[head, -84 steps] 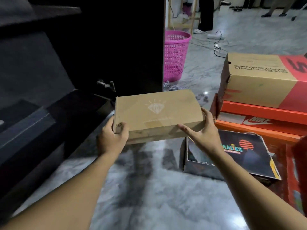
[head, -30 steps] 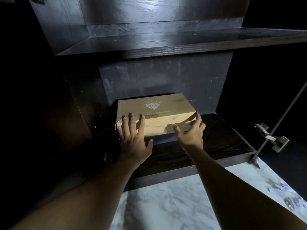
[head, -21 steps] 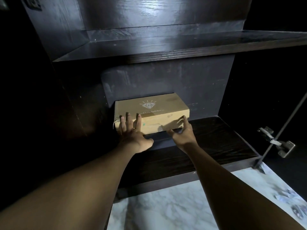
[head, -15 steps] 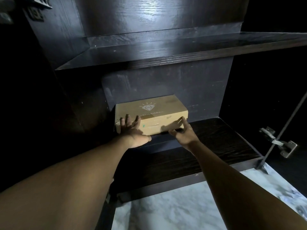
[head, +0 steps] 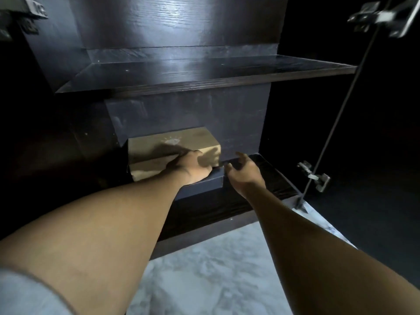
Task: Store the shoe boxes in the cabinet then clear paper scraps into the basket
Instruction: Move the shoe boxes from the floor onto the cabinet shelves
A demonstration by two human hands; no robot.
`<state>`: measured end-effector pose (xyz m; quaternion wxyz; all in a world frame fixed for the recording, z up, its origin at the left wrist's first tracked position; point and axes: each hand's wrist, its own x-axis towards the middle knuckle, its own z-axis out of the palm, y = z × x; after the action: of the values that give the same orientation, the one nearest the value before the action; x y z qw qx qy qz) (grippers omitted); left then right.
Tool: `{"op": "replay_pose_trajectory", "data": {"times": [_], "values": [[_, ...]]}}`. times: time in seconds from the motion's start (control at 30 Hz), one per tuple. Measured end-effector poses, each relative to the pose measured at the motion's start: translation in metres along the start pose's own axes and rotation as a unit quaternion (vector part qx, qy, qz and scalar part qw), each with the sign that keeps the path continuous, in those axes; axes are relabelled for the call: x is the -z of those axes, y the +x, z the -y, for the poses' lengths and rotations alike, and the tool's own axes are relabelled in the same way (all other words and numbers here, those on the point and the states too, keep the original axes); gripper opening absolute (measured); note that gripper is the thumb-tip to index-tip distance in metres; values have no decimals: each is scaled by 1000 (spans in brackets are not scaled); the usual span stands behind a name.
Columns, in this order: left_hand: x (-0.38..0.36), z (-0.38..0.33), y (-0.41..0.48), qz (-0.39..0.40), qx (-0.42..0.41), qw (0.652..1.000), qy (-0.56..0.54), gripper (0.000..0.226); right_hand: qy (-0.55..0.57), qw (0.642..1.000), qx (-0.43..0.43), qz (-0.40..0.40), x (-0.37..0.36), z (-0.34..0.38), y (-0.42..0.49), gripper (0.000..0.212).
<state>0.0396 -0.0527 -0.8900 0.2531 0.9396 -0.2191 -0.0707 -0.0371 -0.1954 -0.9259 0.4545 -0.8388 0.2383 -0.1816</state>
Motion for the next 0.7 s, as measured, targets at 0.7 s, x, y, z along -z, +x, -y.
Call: {"op": "replay_pose_trajectory", "data": {"times": [0.7], "values": [[-195, -241, -253, 246, -307, 916, -82, 47, -119, 921, -194, -315, 264, -147, -369, 43]]}}
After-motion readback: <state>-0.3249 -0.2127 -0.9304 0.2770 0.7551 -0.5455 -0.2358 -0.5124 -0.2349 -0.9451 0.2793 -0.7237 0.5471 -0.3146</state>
